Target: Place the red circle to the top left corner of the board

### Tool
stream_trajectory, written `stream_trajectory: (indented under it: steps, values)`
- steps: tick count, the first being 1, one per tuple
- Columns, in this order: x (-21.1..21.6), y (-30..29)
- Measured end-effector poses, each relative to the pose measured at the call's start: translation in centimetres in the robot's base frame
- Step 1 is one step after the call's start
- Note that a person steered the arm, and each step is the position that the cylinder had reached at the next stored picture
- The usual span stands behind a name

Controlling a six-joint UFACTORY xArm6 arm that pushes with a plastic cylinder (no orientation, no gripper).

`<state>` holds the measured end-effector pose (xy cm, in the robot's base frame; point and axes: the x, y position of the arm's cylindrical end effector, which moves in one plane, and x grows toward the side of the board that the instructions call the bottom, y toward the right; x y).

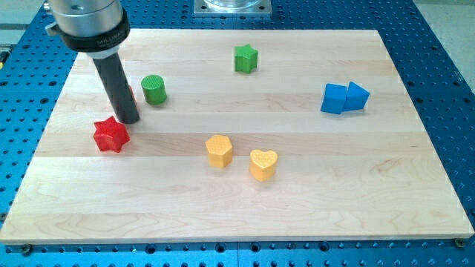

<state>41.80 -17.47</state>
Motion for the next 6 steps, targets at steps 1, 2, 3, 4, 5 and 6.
stream_trajectory:
  steps: [1, 2, 3, 4, 5, 6]
  values:
    - [-3.9, -0.8]
    - [-4.6, -1.7]
    - [-4.2, -3.6]
    - [-4.3, -3.9]
    - [-8.7, -3.9]
    - [-12.6, -3.9]
